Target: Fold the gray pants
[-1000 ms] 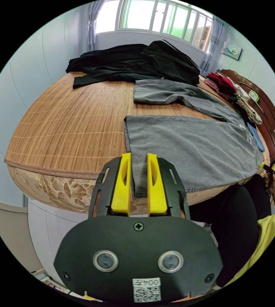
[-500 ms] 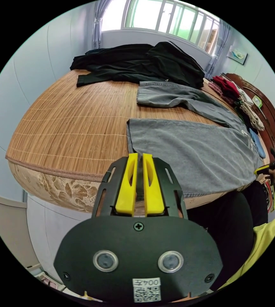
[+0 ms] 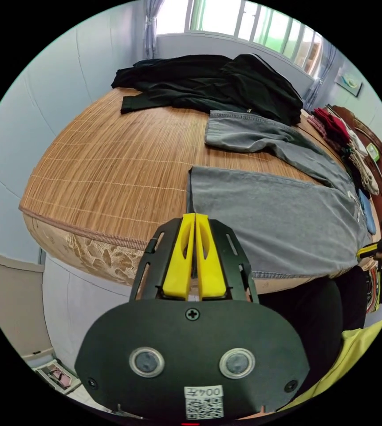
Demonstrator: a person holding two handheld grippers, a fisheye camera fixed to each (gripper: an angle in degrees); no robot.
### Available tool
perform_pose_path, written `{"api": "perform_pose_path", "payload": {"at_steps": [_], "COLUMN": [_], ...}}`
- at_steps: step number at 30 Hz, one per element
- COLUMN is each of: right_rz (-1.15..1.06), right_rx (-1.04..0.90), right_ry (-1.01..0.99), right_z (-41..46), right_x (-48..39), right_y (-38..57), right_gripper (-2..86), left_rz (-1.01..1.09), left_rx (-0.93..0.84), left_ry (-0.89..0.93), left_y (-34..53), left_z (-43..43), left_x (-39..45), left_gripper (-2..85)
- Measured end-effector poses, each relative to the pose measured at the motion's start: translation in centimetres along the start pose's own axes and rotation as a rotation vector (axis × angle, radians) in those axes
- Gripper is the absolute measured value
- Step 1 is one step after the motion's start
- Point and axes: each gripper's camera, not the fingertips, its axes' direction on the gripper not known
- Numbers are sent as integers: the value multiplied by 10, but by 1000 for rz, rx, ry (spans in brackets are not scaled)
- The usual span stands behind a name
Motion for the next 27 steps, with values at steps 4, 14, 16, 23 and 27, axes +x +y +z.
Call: {"api": "perform_pose_path", "payload": {"at_steps": [4, 14, 16, 23, 27], "right_rz": [2, 11, 19, 84, 125], "right_rx": [-14, -39, 3, 33, 68], "right_ry": [-36, -115, -154, -116, -197], "right_z": [2, -5, -19, -44, -45], "right_x": [6, 9, 17, 70, 94], "right_y": [-10, -27, -24, -29, -38], "right_gripper": [60, 99, 110, 108, 106], "left_rz": [2, -76, -78, -31, -47], "left_rx": [-17, -14, 31, 36, -6], "left_ry": [-31, 118, 164, 263, 317], "left_y": [0, 5, 12, 67, 93], "left_z": [1, 13, -3, -12, 16], "left_x": [-8, -51, -63, -81, -74], "left_gripper": [5, 10, 12, 60, 104]}}
